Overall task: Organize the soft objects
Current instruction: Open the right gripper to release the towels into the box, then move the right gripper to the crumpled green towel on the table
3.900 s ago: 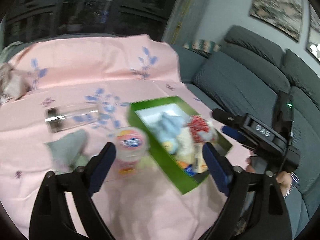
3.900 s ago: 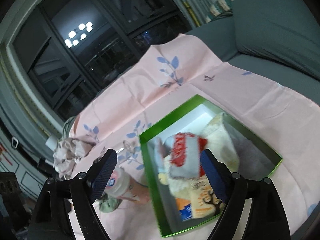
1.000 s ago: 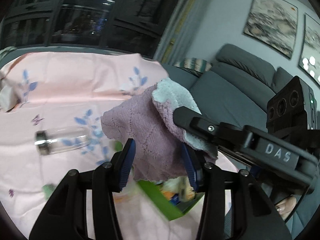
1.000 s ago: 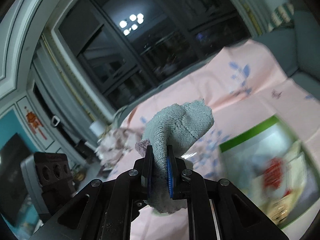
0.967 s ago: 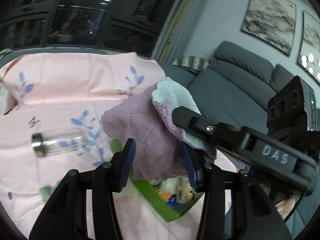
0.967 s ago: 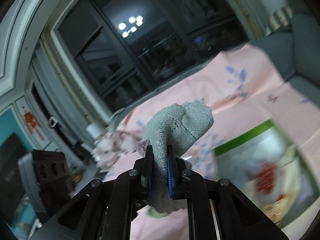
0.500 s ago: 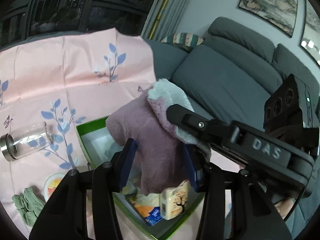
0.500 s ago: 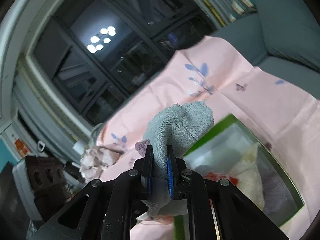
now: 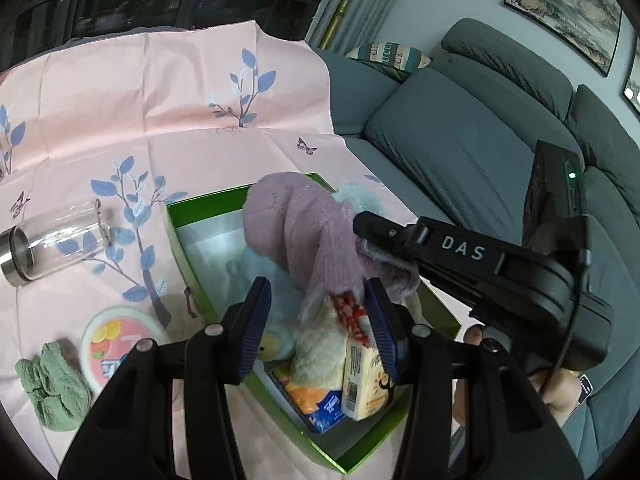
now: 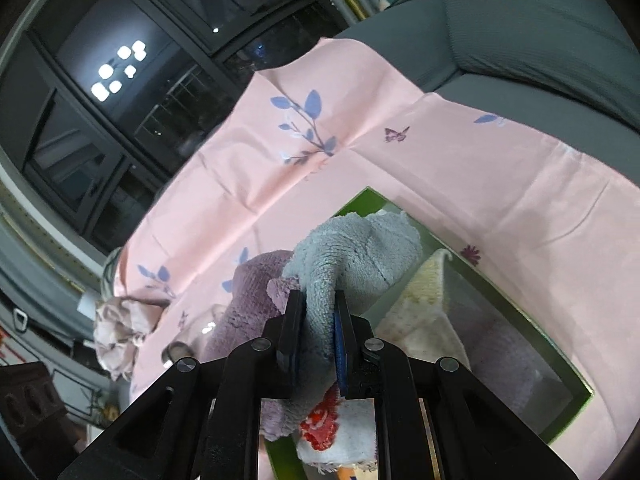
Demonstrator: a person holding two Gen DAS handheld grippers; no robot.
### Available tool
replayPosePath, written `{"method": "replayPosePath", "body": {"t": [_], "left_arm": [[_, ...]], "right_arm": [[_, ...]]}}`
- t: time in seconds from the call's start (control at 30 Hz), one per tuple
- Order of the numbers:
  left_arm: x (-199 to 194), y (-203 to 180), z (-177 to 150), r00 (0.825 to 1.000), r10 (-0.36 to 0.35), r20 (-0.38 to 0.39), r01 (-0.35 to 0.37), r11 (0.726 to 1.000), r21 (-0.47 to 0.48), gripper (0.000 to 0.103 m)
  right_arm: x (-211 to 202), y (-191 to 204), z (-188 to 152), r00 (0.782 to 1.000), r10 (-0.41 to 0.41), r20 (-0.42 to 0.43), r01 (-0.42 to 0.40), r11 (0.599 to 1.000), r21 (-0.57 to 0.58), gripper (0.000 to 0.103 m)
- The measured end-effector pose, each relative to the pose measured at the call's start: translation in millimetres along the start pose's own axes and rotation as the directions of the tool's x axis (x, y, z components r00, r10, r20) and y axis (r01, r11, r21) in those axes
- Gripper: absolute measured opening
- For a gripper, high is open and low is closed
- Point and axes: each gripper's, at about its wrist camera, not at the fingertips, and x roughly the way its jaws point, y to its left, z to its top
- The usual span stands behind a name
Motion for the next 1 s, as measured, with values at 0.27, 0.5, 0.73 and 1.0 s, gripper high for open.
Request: {"method": "replayPosePath", "body": {"t": [0.27,0.5,0.73,1.0], "left_arm": [[-42.9,10.0,-6.9,0.998,0.006,0.062,-0.006,1.000,-0.009,0.072],[-87.0,34.4,-18.9,0.991,0.042,0.127,-0.036,0.998,-0.050,0.087],[-124.1,83.7,-43.6,0.978,0.158,0.138,-0.140,0.981,-0.135,0.102],[-137.9,161.4,-90.9,0.934,0.354,0.048,-0.330,0.907,-0.263,0.101]], "right_arm": [[-35.0,13.8,-2.3,0.994,-0.051,0.098,0.055,0.998,-0.038,0.076],[-59.3,43.3,-14.6,0.991,-0.006,0.133,0.022,0.993,-0.120,0.086],[-59.1,83.8,-42.6,0.996,0.015,0.084,0.004,0.976,-0.219,0.087],[-36.1,125.6,-88.4,0.998,0.054,-0.037,-0.062,0.952,-0.300,0.087]]}}
